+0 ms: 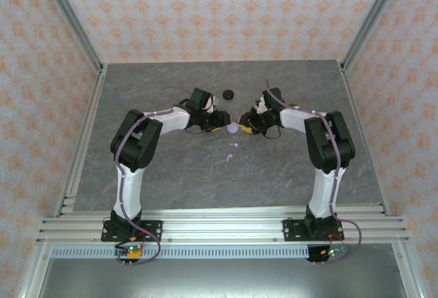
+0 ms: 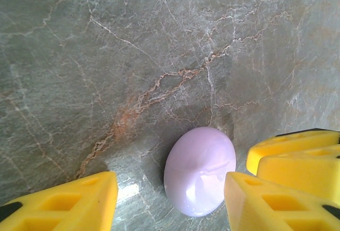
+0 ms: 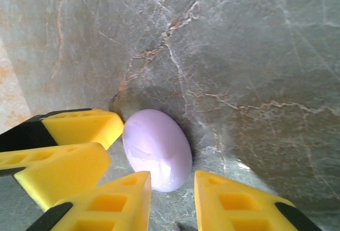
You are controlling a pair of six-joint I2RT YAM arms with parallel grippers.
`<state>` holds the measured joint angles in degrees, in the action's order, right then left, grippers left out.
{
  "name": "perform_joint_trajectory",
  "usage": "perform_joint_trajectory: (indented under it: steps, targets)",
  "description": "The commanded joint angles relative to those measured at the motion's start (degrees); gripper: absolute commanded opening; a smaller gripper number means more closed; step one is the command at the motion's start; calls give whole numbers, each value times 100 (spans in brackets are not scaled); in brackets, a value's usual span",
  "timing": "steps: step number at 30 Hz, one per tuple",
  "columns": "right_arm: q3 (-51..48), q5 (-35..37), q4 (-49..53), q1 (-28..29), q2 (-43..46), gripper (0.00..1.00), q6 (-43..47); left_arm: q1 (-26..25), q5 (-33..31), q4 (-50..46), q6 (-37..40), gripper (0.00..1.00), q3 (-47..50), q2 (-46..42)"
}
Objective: Insert wireless bluetooth earbuds into charging case
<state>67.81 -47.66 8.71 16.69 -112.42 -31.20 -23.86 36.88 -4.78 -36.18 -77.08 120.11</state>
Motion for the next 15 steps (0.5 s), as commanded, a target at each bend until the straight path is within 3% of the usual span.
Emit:
perform_joint_trajectory:
  steps: [1,15]
  targets:
    - [-27,-160,-280,-10,29,28,-100,40,-60,-15,-28,56,141,-54]
    - [83,-224,-192,-8,-322,27,-73,-21,264,84,-82,56,71,143]
